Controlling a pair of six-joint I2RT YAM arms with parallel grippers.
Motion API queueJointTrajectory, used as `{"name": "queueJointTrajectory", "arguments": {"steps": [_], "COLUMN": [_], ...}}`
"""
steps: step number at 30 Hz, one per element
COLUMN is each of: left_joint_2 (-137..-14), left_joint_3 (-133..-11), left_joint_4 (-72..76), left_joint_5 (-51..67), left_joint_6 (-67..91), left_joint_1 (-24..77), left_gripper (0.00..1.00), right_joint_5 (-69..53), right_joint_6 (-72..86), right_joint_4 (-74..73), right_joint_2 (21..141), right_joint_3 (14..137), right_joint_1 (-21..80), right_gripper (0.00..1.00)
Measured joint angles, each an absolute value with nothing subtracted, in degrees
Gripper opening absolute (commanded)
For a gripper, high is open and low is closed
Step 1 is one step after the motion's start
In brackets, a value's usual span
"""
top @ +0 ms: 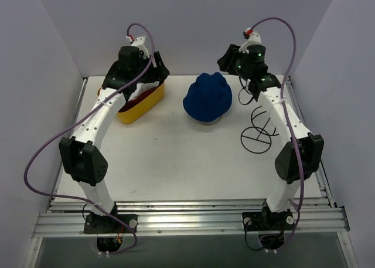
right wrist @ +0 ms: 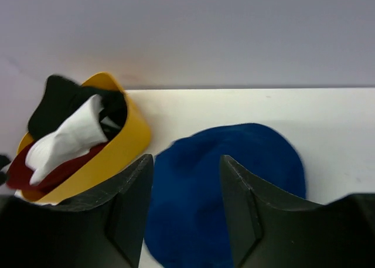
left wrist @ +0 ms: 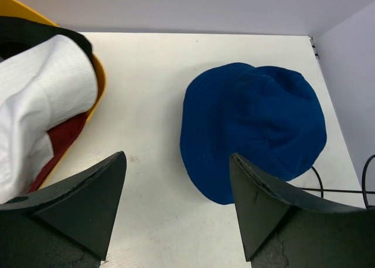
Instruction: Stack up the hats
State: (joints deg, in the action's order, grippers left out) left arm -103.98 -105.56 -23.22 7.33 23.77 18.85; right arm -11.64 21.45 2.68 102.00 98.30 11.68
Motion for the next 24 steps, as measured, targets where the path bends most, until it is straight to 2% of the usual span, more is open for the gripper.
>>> {"name": "queueJointTrajectory", "arguments": {"steps": [6,13,24], "left_joint_2": [-102.1,-99.79,-99.63], "left_joint_3": [-104.86,-99.61,-98.13], "left_joint_4": [-24.99,-25.41,-25.96], "left_joint_5": [6.04,5.74,5.58], "left_joint_6": [24.4,26.46,26.79], "left_joint_1": [14.33,6.79,6.11], "left_gripper": [0.8,0.8,0.8], "right_joint_5": [-10.87,-8.25,-5.48], "right_joint_6": [14.68,8.56,3.81], "right_joint_4": [1.87,-1.3,-4.1], "right_joint_2": [103.42,110.3,110.76], "right_joint_3": [99.66,103.2,104.66], "right_joint_1": [21.34,22.55,27.59], "right_gripper": [0.46,0.46,0.45]}}
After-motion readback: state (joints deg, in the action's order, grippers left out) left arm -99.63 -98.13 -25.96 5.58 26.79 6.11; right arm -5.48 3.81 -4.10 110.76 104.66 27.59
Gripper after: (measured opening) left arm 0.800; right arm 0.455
